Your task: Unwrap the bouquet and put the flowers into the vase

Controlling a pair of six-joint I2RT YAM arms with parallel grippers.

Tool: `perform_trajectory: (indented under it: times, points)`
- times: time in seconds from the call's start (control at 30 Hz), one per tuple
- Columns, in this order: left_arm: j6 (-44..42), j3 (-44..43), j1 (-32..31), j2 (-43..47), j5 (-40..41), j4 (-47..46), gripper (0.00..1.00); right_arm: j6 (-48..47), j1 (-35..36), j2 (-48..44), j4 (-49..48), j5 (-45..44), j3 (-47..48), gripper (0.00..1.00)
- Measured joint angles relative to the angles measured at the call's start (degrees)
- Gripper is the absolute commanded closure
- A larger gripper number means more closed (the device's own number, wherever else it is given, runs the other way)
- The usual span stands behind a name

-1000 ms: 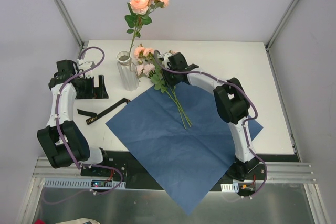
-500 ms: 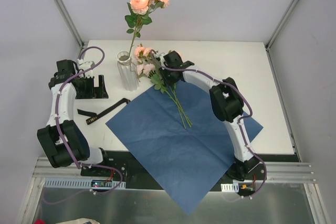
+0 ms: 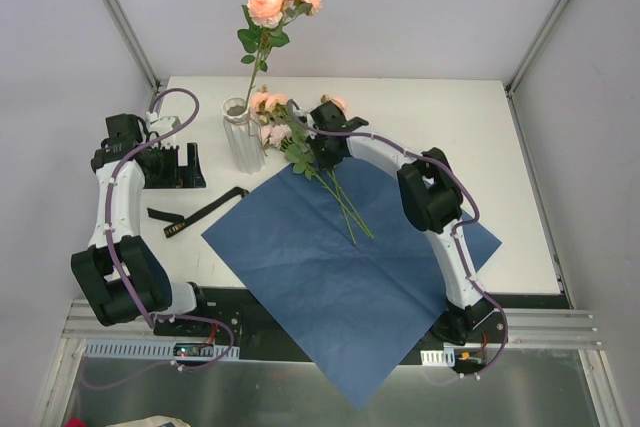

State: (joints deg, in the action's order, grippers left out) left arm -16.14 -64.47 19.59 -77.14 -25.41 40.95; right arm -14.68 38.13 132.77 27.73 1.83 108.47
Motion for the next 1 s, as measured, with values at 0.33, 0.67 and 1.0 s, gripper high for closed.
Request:
perform_trajectory:
  times: [0.33,0.67,1.0]
  points:
    - [-0.9,0.0,0.0,1.2,0.0,0.6,0.01,2.4,-1.6,-5.0,-1.9,-0.1,-4.9,0.99]
    - [-0.9,-1.6,0.0,2.3,-0.1,2.2,0.01,10.8,-7.5,-33.9,-9.9,-1.8,-21.7,0.99]
    - [0.9,-5.2,0.0,2.8,-1.7,3.2,0.01,21.0,-8.3,-61.0,-25.0,-12.1,-41.7,0.99]
